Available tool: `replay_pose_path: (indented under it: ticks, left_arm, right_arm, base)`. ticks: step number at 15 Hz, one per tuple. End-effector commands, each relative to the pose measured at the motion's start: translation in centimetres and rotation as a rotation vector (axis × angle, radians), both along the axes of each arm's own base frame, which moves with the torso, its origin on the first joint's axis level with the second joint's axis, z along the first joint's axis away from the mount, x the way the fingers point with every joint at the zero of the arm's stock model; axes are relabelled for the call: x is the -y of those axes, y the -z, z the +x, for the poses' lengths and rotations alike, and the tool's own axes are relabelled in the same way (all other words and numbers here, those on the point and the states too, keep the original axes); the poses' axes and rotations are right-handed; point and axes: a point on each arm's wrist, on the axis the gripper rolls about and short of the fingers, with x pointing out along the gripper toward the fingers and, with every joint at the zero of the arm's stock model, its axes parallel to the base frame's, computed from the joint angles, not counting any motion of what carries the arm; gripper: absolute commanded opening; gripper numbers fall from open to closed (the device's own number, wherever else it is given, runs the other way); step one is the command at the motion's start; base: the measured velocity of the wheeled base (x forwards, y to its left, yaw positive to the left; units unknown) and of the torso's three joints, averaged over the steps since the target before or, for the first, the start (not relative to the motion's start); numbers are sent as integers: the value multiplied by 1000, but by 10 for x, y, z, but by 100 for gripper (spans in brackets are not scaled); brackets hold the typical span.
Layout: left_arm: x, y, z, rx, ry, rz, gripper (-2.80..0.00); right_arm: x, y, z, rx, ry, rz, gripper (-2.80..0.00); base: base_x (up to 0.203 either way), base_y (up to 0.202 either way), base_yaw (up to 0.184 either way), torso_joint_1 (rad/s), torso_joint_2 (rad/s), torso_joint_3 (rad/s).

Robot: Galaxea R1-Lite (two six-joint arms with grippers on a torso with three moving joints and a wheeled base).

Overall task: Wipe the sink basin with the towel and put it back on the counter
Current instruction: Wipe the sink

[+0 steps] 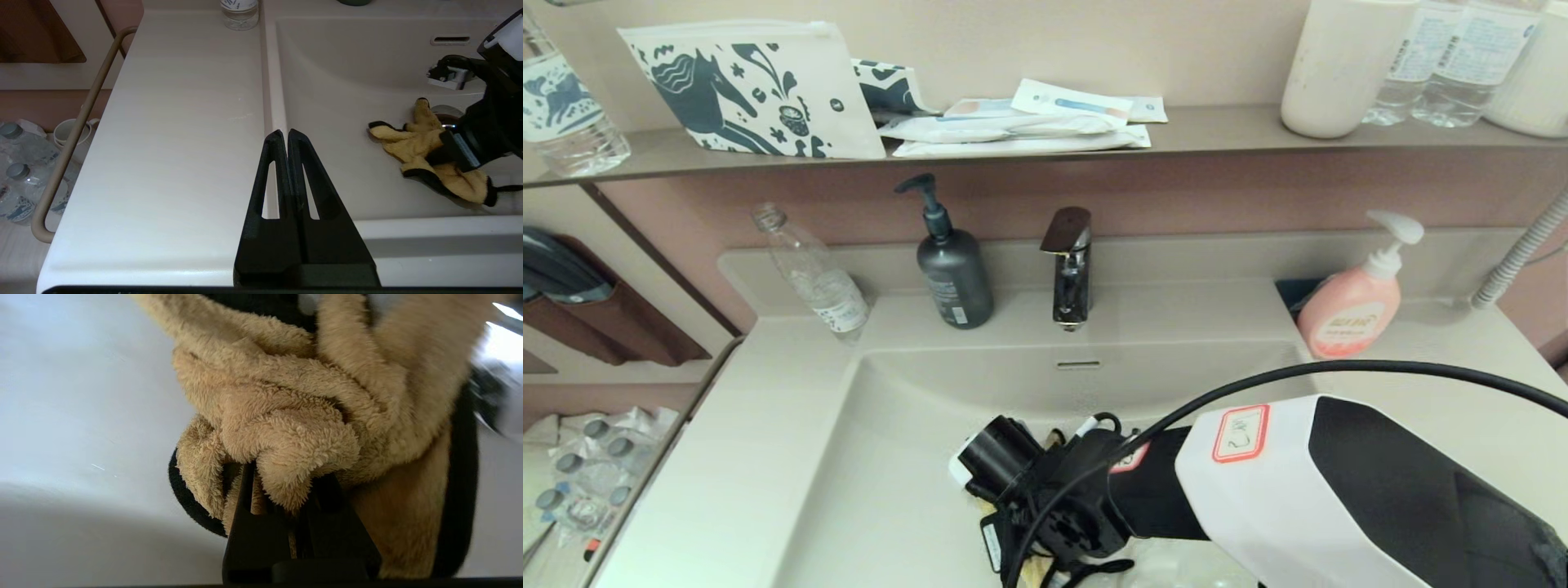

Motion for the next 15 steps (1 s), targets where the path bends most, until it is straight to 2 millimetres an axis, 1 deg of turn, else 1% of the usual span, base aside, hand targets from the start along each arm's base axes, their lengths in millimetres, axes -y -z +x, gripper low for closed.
replay_pose_path:
  ticks: [1, 3, 5, 8, 11, 12, 15]
  left_arm:
    - [0, 0, 0, 0, 0, 0, -280]
    - [0, 0, 0, 0, 0, 0, -280]
    - [0, 0, 0, 0, 0, 0, -280]
    - [0, 0, 0, 0, 0, 0, -280]
    - [0, 0, 0, 0, 0, 0, -280]
    - [0, 0, 0, 0, 0, 0, -280]
    - [0, 0, 0, 0, 0, 0, -280]
  right_arm:
    - [20, -12, 2, -2, 46, -67, -280]
    - [38, -4, 6, 11, 103, -175, -280]
    - [63, 1, 15, 36, 177, -263, -280]
    - [94, -1, 39, 72, 291, -318, -280]
    - [122, 6, 62, 108, 399, -390, -280]
    - [126, 7, 67, 118, 421, -396, -280]
    - [126, 12, 89, 225, 487, -295, -280]
  base:
    - [0, 0, 0, 0, 0, 0]
    - [0, 0, 0, 0, 0, 0]
    - [0, 0, 0, 0, 0, 0]
    - [0, 0, 0, 0, 0, 0]
    - [0, 0, 0, 0, 0, 0]
    - [0, 0, 0, 0, 0, 0]
    - [0, 0, 0, 0, 0, 0]
